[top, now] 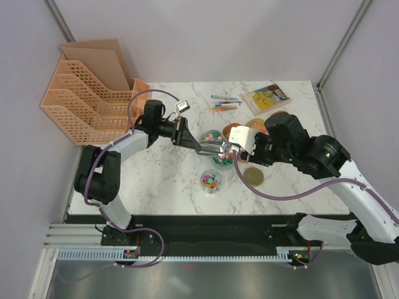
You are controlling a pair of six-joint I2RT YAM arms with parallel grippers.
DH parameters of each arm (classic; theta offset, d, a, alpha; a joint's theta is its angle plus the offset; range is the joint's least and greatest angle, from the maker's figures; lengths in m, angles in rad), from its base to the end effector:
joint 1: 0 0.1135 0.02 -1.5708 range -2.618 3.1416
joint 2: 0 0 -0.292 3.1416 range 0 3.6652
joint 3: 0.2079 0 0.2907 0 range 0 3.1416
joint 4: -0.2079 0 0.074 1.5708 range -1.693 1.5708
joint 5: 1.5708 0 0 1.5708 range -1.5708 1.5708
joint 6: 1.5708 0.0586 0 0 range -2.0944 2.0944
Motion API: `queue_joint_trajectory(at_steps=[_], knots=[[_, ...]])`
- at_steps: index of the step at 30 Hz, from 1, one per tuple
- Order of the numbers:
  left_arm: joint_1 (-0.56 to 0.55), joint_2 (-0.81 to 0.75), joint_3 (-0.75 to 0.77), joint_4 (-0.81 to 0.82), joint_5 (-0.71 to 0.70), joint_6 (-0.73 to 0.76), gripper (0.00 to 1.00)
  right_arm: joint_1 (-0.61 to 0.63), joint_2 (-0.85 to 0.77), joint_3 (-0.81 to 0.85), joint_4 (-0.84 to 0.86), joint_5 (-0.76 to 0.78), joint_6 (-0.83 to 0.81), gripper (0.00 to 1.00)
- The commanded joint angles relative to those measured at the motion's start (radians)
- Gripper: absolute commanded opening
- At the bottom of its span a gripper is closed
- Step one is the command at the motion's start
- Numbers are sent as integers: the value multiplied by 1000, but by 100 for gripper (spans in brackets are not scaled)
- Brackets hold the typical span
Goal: Pack the candies
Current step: Adjust the spatula.
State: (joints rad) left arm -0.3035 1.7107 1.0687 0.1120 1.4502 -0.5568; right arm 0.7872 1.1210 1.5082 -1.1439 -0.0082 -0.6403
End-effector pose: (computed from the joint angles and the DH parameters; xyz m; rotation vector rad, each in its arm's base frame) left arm 0.3590 -0.1734 0.2394 0.7253 2.0293 -2.0068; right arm 0.1621 0.1634 0.4484 -1.5278 1.7578 0.0832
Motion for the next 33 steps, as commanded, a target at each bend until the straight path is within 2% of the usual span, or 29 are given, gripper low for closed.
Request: queue_joint_trajectory(at_steps=[1, 10, 16, 21, 25, 31, 33], knots=[[-3, 6, 37, 52, 259, -48, 2, -6, 54, -19, 79, -128, 11, 45], [-2, 0, 30, 58, 254, -55, 2, -5, 108, -23, 65, -150, 10, 45], [-2, -6, 20, 61, 248, -55, 2, -11, 137, -19, 72, -139, 8, 41], [0, -2, 22, 63, 248, -57, 2, -16, 140, -22, 84, -141, 16, 31], [-2, 4, 25, 63, 249, -57, 2, -25, 149, -20, 92, -141, 21, 19], [0, 3, 24, 64, 253, -57, 2, -32, 161, -31, 107, -127, 27, 20], [-2, 1, 20, 66, 253, -54, 2, -34, 164, -36, 111, -124, 28, 17]])
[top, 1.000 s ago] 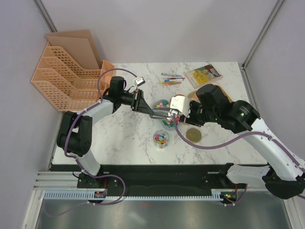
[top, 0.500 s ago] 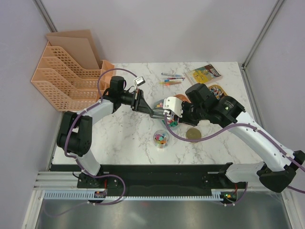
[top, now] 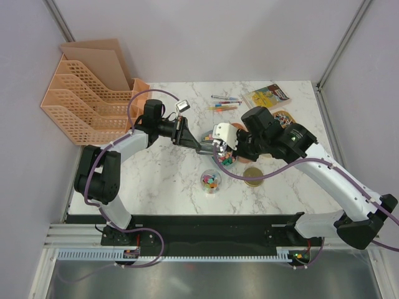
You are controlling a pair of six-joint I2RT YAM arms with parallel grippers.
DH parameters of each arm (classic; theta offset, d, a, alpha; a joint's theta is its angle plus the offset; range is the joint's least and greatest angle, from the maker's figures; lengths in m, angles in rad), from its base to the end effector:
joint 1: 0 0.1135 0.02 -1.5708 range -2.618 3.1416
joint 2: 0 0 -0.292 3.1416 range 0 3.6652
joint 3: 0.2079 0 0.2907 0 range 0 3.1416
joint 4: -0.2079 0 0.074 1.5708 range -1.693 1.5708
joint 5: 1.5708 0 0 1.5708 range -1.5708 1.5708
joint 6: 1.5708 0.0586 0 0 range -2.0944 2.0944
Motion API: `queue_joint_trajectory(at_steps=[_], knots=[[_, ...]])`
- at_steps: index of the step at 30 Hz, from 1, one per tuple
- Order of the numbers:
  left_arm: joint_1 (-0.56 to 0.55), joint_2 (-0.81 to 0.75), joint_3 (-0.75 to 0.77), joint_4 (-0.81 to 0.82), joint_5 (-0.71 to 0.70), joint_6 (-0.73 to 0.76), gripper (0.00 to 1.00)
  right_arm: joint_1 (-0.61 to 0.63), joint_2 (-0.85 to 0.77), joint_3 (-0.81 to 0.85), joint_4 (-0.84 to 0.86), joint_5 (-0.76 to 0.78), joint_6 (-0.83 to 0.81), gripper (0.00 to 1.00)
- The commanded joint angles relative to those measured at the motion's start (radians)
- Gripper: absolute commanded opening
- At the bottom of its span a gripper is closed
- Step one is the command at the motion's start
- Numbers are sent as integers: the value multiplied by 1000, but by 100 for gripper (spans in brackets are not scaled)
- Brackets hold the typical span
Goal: Pack the candies
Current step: Adjust the spatula.
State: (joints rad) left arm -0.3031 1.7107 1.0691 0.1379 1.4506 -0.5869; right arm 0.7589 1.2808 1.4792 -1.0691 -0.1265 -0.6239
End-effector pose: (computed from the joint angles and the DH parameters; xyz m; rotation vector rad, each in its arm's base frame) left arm 0.3601 -0.1736 0.2414 0.7189 2.0292 -2.0110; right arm 0.2044 0.2040 0.4071 -1.6012 1.8460 0.2145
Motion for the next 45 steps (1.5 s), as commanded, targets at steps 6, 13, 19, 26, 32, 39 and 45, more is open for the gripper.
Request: queue_joint_trajectory(at_steps=[6, 13, 19, 26, 32, 39, 45], knots=[[-2, 0, 15, 42, 251, -25, 2, -20, 11, -7, 17, -41, 3, 0], [2, 16, 14, 43, 220, -24, 2, -55, -15, -2, -12, -100, 6, 0], [2, 32, 23, 43, 226, -28, 2, -63, -37, 38, -29, -78, -6, 19], [2, 26, 20, 45, 228, -31, 2, -66, -38, 95, -77, -55, -71, 45], [2, 13, 3, 46, 229, -25, 2, -69, -20, 95, -64, -56, -99, 50], [1, -2, 6, 46, 238, -28, 2, -73, 31, 73, -55, -47, -131, 50], [1, -8, 2, 48, 238, -25, 2, -95, 63, 58, -48, -68, -145, 50]])
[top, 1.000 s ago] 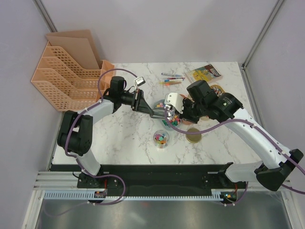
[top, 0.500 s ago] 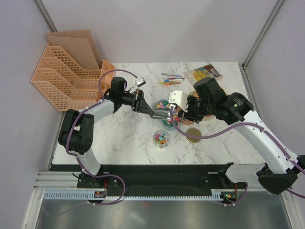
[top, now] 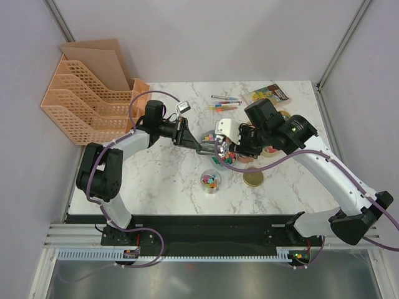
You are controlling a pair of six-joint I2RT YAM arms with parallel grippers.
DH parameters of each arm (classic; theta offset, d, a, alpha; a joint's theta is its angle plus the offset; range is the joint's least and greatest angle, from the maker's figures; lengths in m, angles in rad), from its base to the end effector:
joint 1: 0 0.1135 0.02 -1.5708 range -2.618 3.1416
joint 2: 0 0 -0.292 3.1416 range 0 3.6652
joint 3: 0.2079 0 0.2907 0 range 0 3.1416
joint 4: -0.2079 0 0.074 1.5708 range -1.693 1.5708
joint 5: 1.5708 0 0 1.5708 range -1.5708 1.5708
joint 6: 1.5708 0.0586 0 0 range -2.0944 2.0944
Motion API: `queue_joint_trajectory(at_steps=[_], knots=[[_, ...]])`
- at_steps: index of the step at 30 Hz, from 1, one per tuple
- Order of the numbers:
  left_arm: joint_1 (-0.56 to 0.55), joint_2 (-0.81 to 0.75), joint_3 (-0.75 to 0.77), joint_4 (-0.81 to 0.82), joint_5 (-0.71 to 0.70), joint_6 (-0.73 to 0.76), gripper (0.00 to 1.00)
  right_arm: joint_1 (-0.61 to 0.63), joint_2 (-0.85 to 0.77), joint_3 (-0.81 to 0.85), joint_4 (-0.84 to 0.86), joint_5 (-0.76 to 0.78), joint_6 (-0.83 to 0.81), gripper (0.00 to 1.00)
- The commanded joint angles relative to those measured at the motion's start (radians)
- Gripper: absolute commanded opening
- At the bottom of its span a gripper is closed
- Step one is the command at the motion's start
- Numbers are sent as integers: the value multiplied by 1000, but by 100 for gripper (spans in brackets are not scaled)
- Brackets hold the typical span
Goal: Pack the candies
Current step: Adjust the spatula.
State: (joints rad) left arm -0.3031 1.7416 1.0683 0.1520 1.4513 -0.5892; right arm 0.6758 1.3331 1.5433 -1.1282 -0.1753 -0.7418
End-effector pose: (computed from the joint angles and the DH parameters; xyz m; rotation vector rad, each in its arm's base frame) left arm 0.3641 -0.1748 0.2305 0.7039 2.0460 -2.0211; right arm 0.2253 0.1937 0.4107 -1.6687 1.8329 0.1899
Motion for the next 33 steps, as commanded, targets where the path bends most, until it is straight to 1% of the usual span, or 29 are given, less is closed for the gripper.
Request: queue_joint_trajectory(at_steps=[1, 2, 5, 17, 19, 20, 21, 24, 29, 30, 32, 33], knots=[[1, -39, 2, 34, 239, -23, 2, -18, 17, -6, 10, -23, -30, 49], [1, -37, 4, 34, 239, -21, 2, -21, 21, -6, 13, -29, -30, 49], [1, -33, 4, 35, 241, -23, 2, -33, 37, 1, 8, -44, -34, 45], [2, -19, 7, 37, 242, -24, 2, -44, 63, 32, 2, -125, -50, 41], [1, -16, 9, 37, 242, -23, 2, -44, 64, 38, -2, -133, -48, 38], [1, -14, 9, 38, 242, -24, 2, -44, 67, 40, -2, -136, -50, 34], [1, -14, 9, 38, 241, -24, 2, -44, 69, 41, -2, -139, -48, 23], [1, -11, 10, 38, 241, -26, 2, -44, 77, 46, -11, -147, -48, 9], [2, -7, 7, 40, 236, -24, 2, -45, 77, 54, -42, -174, -60, 3], [2, -4, 7, 40, 230, -24, 2, -45, 75, 57, -50, -179, -65, 0], [5, -1, 5, 40, 210, -23, 3, -47, 63, 63, -61, -184, -71, 0], [13, 1, 4, 40, 170, -18, 15, -47, 57, 70, -65, -187, -70, 0]])
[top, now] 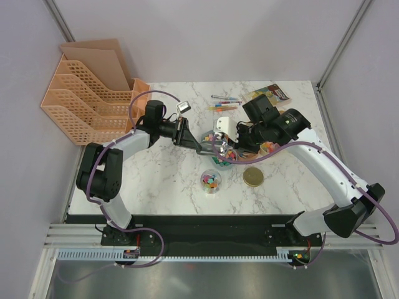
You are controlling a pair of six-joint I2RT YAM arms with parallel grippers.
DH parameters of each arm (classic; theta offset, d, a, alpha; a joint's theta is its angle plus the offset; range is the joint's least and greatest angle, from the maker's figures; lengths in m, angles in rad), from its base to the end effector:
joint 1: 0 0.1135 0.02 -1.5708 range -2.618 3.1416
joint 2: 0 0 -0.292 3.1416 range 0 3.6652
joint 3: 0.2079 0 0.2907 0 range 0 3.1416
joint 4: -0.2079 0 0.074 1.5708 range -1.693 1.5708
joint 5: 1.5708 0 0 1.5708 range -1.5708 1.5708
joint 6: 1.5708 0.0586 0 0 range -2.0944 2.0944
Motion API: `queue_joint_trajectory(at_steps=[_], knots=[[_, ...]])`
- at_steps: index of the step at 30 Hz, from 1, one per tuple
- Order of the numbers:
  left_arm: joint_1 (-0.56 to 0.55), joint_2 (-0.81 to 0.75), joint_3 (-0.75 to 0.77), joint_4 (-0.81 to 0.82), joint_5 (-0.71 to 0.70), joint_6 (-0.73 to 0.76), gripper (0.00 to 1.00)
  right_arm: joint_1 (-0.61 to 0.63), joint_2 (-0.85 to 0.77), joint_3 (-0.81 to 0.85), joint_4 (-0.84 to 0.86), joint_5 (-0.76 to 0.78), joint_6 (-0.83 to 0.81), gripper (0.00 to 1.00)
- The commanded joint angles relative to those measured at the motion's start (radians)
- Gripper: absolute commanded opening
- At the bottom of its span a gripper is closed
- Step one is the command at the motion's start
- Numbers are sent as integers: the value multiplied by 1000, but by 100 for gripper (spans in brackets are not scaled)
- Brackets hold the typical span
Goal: Pack the candies
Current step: Adjust the spatula, then scoop the fake candies from the storage box.
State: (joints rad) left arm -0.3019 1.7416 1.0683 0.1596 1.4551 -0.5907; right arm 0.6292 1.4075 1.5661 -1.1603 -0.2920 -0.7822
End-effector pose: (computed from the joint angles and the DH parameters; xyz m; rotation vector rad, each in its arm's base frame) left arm 0.3644 -0.1744 0.2311 0.7101 2.0389 -2.0215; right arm 0.2440 0.1984 0.3962 -1.7280 1.8598 0.3152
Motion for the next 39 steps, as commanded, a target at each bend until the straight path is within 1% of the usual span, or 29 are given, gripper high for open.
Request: queue_joint_trajectory(at_steps=[1, 2, 3, 4, 5, 6, 7, 8, 9, 11, 12, 14, 15, 17, 18, 19, 20, 23, 30, 32, 39], knots=[[20, 2, 10, -3, 144, -2, 24, 0, -22, 54, -39, -70, -17, 0], [29, 6, 24, -79, 113, 32, 32, 0, -34, 58, -44, -68, -11, 0], [49, 10, 53, -210, 17, 224, 39, -5, -39, 69, -52, -65, 0, 0], [53, 21, 147, -517, -52, 356, 40, -6, -45, 72, -59, -56, 15, 0], [55, 30, 194, -619, -127, 476, 41, -8, -54, 74, -62, -46, 58, 0], [53, 33, 225, -658, -297, 585, 42, -17, -59, 66, -64, -24, 82, 0], [53, 27, 252, -673, -390, 589, 43, -23, -62, 57, -64, -7, 110, 0], [55, 22, 259, -675, -470, 617, 43, -29, -68, 43, -62, 8, 179, 0], [55, 16, 260, -666, -593, 617, 43, -36, -70, 7, -64, 20, 208, 0], [52, -2, 252, -637, -700, 608, 43, -49, -88, -44, -52, 65, 267, 0], [50, -5, 248, -635, -796, 606, 42, -72, -93, -101, -41, 79, 314, 0], [46, -16, 230, -632, -875, 615, 40, -106, -96, -164, -38, 103, 343, 0], [46, -20, 213, -631, -916, 618, 39, -159, -96, -185, -30, 103, 371, 0], [40, -37, 191, -623, -955, 620, 37, -219, -84, -222, -22, 131, 417, 0], [38, -46, 170, -615, -967, 624, 37, -291, -78, -251, -16, 134, 458, 0], [35, -53, 159, -609, -972, 629, 36, -327, -59, -262, -12, 142, 484, 0], [24, -66, 148, -606, -980, 635, 36, -397, -48, -273, -12, 137, 501, 0], [6, -85, 118, -588, -996, 654, 36, -456, 5, -233, -15, 140, 528, 0], [-20, -113, 84, -568, -1004, 661, 36, -457, 103, -127, -39, 182, 515, 0], [-34, -116, 81, -563, -1025, 666, 36, -456, 125, -109, -48, 182, 503, 0], [-60, -93, 82, -563, -1072, 664, 36, -416, 174, -103, -119, 185, 457, 0]])
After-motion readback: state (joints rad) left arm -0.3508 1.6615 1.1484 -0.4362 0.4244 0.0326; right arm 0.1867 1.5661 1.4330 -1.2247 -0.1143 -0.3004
